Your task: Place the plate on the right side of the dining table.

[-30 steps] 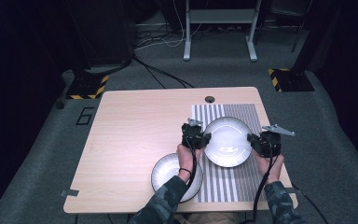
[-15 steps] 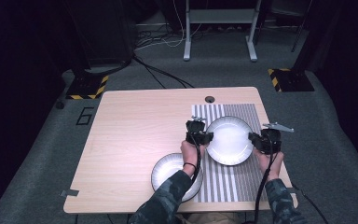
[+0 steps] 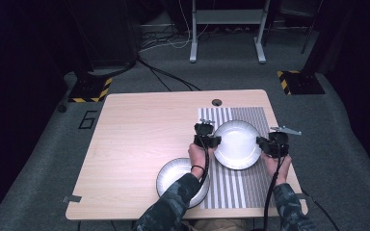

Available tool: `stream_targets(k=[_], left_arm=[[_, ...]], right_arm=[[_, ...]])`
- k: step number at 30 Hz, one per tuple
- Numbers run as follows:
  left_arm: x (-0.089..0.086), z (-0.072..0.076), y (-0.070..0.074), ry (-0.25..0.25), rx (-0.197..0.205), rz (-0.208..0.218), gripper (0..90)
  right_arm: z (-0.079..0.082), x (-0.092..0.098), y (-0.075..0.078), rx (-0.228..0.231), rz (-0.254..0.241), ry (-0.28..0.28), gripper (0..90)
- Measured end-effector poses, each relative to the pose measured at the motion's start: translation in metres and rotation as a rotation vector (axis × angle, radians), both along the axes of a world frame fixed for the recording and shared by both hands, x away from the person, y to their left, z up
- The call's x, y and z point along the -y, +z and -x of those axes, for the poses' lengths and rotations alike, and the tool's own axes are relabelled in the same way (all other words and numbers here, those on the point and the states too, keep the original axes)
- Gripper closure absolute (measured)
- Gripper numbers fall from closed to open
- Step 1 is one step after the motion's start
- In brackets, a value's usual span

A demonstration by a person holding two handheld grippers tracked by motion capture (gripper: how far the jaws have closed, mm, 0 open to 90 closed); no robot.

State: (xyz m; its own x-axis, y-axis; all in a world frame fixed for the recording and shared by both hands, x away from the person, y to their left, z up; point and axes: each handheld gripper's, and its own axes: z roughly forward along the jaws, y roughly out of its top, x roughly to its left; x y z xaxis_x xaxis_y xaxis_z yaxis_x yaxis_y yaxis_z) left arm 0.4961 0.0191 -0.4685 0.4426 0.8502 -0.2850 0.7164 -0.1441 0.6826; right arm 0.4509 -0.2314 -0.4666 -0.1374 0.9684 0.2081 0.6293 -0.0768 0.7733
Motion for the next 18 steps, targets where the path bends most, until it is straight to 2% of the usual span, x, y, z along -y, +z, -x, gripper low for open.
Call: stream_targets(k=[7,18], left_arm=[[0.004,-0.004,-0.003,-0.006,-0.002,-0.028,73.6],[0.007,-0.009,-0.006,0.0,-0.014,-0.038,73.5]], right_arm=[[-0.003,0.002,-0.008,-0.011,-0.017,-0.017,81.6],[-0.007,0.004,-0.014,-0.017,-0.026,-0.024,81.5]])
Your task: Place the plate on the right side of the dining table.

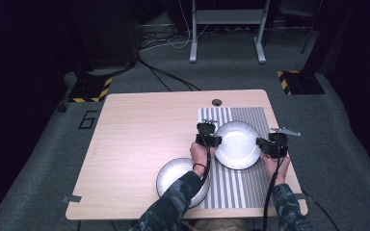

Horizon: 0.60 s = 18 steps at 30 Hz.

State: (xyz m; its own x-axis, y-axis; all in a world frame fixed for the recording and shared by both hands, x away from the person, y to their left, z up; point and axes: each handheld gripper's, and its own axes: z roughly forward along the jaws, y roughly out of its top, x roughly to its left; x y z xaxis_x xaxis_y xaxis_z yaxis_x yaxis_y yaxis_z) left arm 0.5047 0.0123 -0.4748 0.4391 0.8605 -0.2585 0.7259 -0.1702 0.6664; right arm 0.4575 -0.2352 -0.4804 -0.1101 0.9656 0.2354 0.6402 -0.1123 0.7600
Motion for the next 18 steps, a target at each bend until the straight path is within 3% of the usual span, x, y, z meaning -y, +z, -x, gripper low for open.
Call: stream_targets(k=[7,18], left_arm=[[-0.001,-0.005,-0.002,-0.017,-0.024,-0.006,73.6],[0.001,-0.013,-0.007,0.011,-0.055,0.015,73.1]], right_arm=[[-0.002,-0.001,-0.003,-0.009,-0.001,-0.009,81.5],[-0.007,0.001,-0.009,-0.007,-0.036,-0.041,82.2]])
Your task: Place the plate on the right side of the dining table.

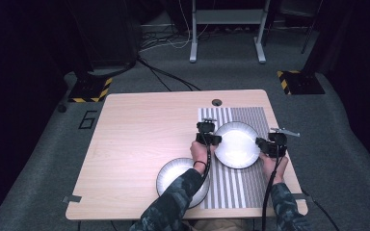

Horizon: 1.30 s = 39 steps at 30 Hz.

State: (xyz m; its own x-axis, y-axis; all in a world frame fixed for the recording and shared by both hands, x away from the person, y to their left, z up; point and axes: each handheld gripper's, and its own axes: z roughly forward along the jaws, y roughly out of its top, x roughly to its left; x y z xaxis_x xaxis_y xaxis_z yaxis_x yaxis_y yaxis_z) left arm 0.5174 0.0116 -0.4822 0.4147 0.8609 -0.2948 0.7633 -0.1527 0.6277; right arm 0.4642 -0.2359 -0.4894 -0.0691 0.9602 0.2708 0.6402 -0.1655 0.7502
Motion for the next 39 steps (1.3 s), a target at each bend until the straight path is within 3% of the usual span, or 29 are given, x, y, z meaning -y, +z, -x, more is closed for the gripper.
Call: stream_targets(k=[14,27,39], left_arm=[[0.002,-0.004,-0.009,0.037,0.018,0.02,72.7],[0.003,-0.009,-0.013,0.063,-0.013,0.02,72.6],[0.005,-0.015,-0.017,0.07,-0.046,0.002,72.7]], right_arm=[[-0.004,0.001,-0.006,0.001,-0.03,-0.027,83.0],[-0.008,0.001,-0.011,0.01,-0.055,-0.048,83.5],[-0.012,0.004,-0.019,-0.01,-0.088,-0.071,84.0]])
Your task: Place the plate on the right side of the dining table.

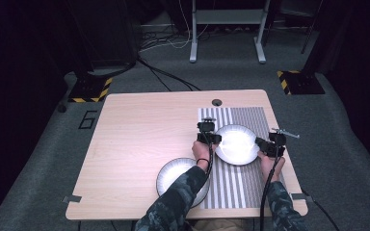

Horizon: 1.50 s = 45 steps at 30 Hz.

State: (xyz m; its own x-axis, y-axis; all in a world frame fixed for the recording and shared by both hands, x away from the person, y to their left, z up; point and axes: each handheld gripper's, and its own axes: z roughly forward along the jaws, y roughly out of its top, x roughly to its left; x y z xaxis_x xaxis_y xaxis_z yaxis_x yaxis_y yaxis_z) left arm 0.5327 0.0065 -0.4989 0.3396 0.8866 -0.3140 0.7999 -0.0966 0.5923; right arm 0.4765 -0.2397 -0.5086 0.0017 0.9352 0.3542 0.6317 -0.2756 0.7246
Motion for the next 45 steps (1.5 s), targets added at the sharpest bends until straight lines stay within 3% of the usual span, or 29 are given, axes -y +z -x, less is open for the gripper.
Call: stream_targets(k=[8,11,14,18,23,26,36,43,45], left_arm=[[0.001,-0.003,-0.001,0.005,-0.017,-0.015,71.7],[0.002,-0.003,0.001,0.003,-0.021,-0.023,60.8],[0.001,-0.003,0.005,0.004,-0.027,-0.033,49.9],[-0.003,-0.003,0.01,0.001,-0.049,-0.029,35.4],[-0.006,-0.001,0.017,-0.016,-0.044,-0.009,26.1],[-0.009,0.003,0.022,-0.034,-0.045,0.008,23.9],[-0.024,0.015,0.029,-0.083,-0.027,0.034,16.5],[-0.035,0.027,0.035,-0.126,0.002,0.034,15.4],[-0.039,0.032,0.037,-0.138,0.019,0.012,15.4]], right_arm=[[-0.002,0.001,-0.002,-0.013,-0.008,0.014,83.4],[-0.002,0.001,0.0,-0.015,-0.007,0.02,79.2],[-0.002,0.0,0.004,-0.008,-0.005,0.028,71.9],[-0.002,-0.001,0.01,-0.014,0.006,0.061,55.0],[-0.001,-0.002,0.015,-0.025,0.008,0.1,34.3],[0.001,-0.003,0.017,-0.029,0.01,0.132,24.5],[0.013,-0.006,0.028,-0.052,0.032,0.194,4.3],[0.023,-0.004,0.034,-0.043,0.04,0.232,0.0],[0.027,-0.005,0.037,-0.036,0.048,0.235,0.0]])
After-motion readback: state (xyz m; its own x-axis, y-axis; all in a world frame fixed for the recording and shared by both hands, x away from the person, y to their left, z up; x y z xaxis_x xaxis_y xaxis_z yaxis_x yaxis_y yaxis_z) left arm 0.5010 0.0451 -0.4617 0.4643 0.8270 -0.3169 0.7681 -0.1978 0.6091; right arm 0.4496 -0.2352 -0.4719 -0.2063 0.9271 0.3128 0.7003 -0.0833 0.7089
